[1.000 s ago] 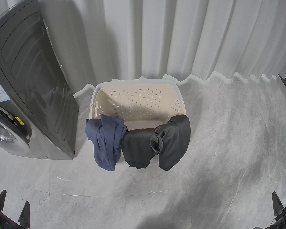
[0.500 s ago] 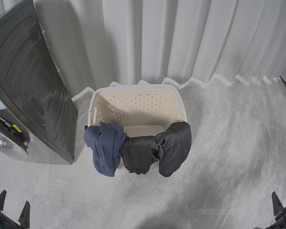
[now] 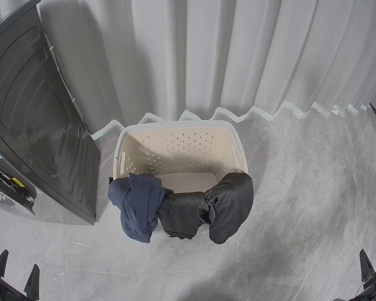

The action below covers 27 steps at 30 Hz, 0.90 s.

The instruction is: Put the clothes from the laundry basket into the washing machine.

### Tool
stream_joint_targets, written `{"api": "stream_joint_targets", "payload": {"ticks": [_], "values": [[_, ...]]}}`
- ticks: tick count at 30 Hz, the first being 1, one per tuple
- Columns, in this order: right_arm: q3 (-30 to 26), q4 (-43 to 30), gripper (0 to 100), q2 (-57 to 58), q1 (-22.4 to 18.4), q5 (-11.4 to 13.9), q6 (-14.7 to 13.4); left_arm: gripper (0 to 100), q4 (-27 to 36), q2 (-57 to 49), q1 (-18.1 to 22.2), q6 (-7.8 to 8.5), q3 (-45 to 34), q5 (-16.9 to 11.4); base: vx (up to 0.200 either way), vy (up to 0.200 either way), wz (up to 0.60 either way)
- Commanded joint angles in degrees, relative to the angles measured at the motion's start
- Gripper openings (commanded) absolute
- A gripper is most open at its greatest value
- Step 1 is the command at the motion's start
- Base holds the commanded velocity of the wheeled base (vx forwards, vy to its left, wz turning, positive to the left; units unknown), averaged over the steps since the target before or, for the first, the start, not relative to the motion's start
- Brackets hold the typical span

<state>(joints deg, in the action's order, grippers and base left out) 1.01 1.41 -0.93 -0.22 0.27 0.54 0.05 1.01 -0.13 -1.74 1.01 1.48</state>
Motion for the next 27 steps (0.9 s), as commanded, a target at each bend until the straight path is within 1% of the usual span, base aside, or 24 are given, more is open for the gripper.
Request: {"api": "stream_joint_targets", "payload": {"ticks": [1, 2, 3, 6, 7, 8, 9, 11, 14, 15, 18, 21, 23, 27], "values": [[7.6, 1.22, 100, -0.22, -0.13, 0.08, 0.25, 100, -0.05, -0.84, -0.04, -0.01, -0.92, -0.07, 0.0, 0.0, 0.0], [7.6, 1.22, 100, -0.22, -0.13, 0.08, 0.25, 100, -0.05, -0.84, -0.04, -0.01, -0.92, -0.07, 0.0, 0.0, 0.0], [10.68, 0.7, 100, -7.34, 0.75, 0.7, 0.25, 100, -0.05, -0.84, -0.04, -0.01, -0.92, 0.02, 0.0, 0.0, 0.0], [8.83, 1.84, 100, -17.71, 3.74, 1.4, -0.54, 100, 0.04, -0.84, -0.04, -0.01, -0.92, 0.02, 0.0, 0.0, 0.0], [8.04, 3.16, 100, -23.51, 6.37, 1.84, -1.94, 100, -0.05, -0.84, 0.05, -0.01, -0.92, 0.02, 0.0, 0.0, 0.0], [7.78, 4.47, 100, -26.5, 7.87, 2.02, -3.0, 100, 0.04, -0.84, -0.04, -0.01, -0.92, 0.02, 0.0, 0.0, 0.0], [7.6, 7.64, 100, -31.68, 10.33, 2.1, -4.84, 100, 0.04, -0.84, 0.05, -0.01, -0.92, -0.07, 0.0, 0.0, 0.0], [7.51, 12.82, 100, -38.98, 12.96, 2.02, -6.16, 100, -0.05, -0.84, 0.05, -0.01, -0.92, 0.02, 0.0, 0.0, 0.0], [7.25, 19.5, 100, -47.24, 14.63, 1.84, -7.3, 100, -0.05, -0.84, -0.04, -0.01, -0.92, 0.02, 0.0, 0.0, 0.0], [7.25, 21.96, 100, -50.67, 14.99, 1.84, -8.18, 100, -0.05, -0.84, -0.04, -0.01, -0.92, 0.02, 0.0, 0.0, 0.0], [7.25, 25.57, 100, -56.03, 15.51, 1.58, -10.03, 100, -0.05, -0.84, -0.04, -0.01, -0.92, 0.02, 0.0, 0.0, 0.0], [7.25, 26.62, 100, -57.61, 16.48, 1.31, -11.26, 100, -0.05, -0.84, -0.04, -0.01, -0.92, 0.02, 0.0, 0.0, 0.0], [7.16, 26.54, 100, -57.61, 16.92, 1.14, -11.79, 100, -0.05, -0.84, -0.04, -0.01, -0.92, 0.02, 0.0, 0.0, 0.0], [6.99, 26.62, 100, -57.61, 16.83, 0.7, -11.96, 100, -0.05, -0.84, -0.04, 0.07, -0.92, 0.02, 0.0, 0.0, 0.0]]}}
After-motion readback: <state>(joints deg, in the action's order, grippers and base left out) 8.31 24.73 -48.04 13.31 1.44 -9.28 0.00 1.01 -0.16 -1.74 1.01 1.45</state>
